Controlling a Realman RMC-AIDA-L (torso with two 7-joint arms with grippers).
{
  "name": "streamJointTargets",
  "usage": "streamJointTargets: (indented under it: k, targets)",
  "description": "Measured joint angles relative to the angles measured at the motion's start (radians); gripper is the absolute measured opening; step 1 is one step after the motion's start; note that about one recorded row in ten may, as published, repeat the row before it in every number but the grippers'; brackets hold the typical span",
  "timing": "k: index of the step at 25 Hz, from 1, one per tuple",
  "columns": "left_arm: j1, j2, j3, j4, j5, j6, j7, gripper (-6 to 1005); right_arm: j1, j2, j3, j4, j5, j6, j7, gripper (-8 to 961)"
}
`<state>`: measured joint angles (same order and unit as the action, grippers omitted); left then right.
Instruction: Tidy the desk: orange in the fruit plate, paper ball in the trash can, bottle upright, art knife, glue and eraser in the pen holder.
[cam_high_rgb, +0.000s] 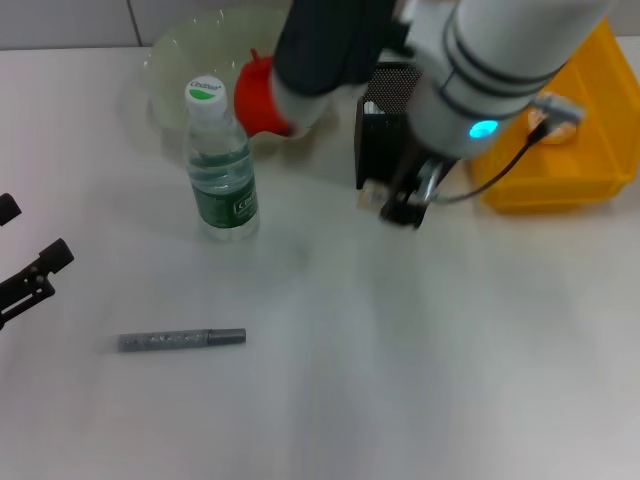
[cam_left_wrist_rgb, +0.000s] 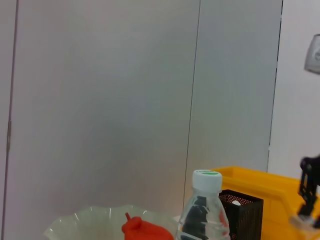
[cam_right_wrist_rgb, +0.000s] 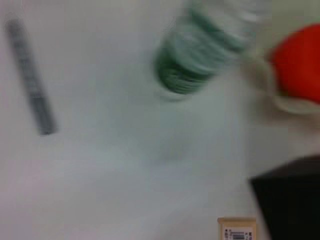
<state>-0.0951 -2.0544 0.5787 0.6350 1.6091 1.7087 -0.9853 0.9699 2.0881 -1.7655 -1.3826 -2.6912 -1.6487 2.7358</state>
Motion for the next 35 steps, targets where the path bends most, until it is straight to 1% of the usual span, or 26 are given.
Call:
streamJointTargets:
  k: [4, 8, 11, 19, 24, 28, 30, 33, 35]
  targets:
    - [-0.003, 0.0, 0.004, 0.0, 0.0, -0.002, -0.003, 835, -0.023, -0.004, 0.08, -0.004, -0.07, 0.035, -0.034, 245]
    - [-0.006, -0.001, 0.007, 0.0, 0.0, -0.002, -0.007, 835, -0.045, -0.007, 0.163, 0.006, -0.085, 0.113, -0.098, 245]
    - [-0.006, -0.002, 0.007, 0.0, 0.0, -0.001, -0.009, 835, -0.05, -0.007, 0.229, 0.042, -0.087, 0.18, -0.149, 246]
    - [-0.006, -0.004, 0.007, 0.0, 0.0, -0.001, -0.011, 835, -0.04, -0.007, 0.244, 0.148, -0.119, 0.31, -0.182, 247]
    - [-0.006, -0.004, 0.007, -0.001, 0.0, -0.002, -0.017, 835, -0.044, -0.007, 0.245, 0.164, -0.123, 0.361, -0.185, 251]
    - [-0.008, -0.004, 0.007, -0.002, 0.0, -0.006, -0.022, 835, -0.041, -0.007, 0.242, 0.164, -0.122, 0.362, -0.186, 393]
    - [-0.009, -0.004, 0.007, -0.002, 0.0, -0.007, -0.022, 835, -0.039, -0.006, 0.237, 0.148, -0.11, 0.331, -0.186, 466]
    - [-0.012, -0.004, 0.007, -0.002, 0.0, -0.008, -0.023, 835, -0.039, -0.004, 0.213, 0.083, -0.06, 0.231, -0.186, 577]
    - [-0.012, -0.004, 0.006, -0.002, 0.0, -0.008, -0.022, 835, -0.034, -0.004, 0.198, 0.042, 0.008, 0.142, -0.189, 651]
